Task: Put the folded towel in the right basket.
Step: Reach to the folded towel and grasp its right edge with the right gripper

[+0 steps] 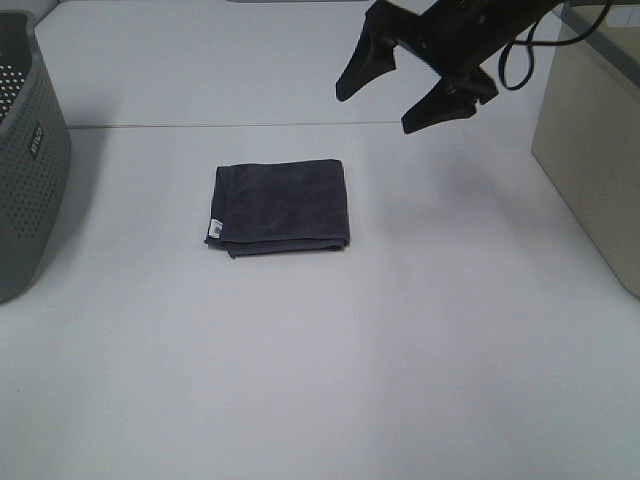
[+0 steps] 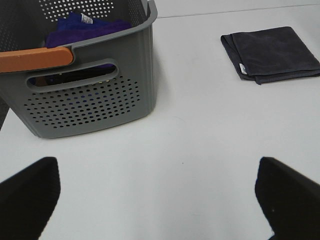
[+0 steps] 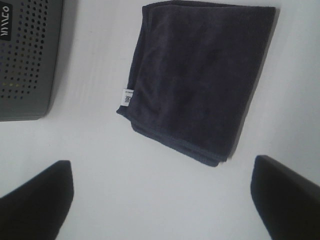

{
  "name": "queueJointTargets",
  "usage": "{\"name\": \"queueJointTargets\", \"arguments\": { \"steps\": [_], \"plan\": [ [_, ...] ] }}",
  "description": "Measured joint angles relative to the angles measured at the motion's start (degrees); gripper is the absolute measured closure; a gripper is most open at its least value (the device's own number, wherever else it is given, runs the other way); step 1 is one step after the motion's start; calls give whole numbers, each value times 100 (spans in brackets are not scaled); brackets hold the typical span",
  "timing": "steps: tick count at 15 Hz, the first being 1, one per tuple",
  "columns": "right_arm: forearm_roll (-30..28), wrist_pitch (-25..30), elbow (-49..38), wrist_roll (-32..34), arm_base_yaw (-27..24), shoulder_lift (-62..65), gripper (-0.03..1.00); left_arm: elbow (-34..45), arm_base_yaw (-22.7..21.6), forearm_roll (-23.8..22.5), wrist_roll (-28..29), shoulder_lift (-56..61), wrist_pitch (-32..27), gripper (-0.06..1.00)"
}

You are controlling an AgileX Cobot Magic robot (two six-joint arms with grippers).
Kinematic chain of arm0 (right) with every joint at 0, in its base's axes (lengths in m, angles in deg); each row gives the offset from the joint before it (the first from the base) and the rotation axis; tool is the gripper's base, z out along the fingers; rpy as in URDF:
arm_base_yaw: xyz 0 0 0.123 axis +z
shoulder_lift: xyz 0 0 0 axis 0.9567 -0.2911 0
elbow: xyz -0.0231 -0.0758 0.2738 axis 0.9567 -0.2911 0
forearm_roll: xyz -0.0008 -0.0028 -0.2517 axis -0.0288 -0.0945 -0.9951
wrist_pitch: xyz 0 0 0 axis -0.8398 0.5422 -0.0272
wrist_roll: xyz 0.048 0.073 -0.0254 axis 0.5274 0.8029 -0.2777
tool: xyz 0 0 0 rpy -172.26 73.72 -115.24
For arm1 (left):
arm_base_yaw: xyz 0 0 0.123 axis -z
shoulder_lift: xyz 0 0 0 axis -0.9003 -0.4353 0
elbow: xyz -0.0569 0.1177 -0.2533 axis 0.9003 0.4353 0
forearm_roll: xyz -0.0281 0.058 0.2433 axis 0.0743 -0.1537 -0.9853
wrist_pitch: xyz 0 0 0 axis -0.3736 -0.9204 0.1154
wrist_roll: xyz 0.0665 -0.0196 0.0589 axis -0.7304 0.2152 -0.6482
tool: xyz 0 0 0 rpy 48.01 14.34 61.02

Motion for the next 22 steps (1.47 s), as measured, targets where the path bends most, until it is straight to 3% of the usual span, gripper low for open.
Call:
{"name": "queueJointTargets", "arguments": {
  "steps": [5,8,14,18,19,20,21,22],
  "plan": [
    [252,195,1329,-6,0,-1942,5,0,0,0,0,0,0,-5],
    [269,223,1828,-6,0,-2492,5,0,0,0,0,0,0,-5],
    [424,63,1982,52,34,-2796,7,0,0,0,0,0,0,-5],
    [974,-52,2063,189,481,-3042,12,0,0,-6,0,0,0,-5],
    [1043,-183,2063,258,642,-3088,18,0,0,-6,0,0,0,-5],
    [1031,-390,2063,327,808,-3128,31,0,0,-11,0,0,0,-5],
    [1008,-688,2063,355,968,-3203,59,0,0,-17,0,0,0,-5],
    [1008,-819,2063,355,1020,-3243,77,0,0,-17,-6,0,0,-5]
  ]
}}
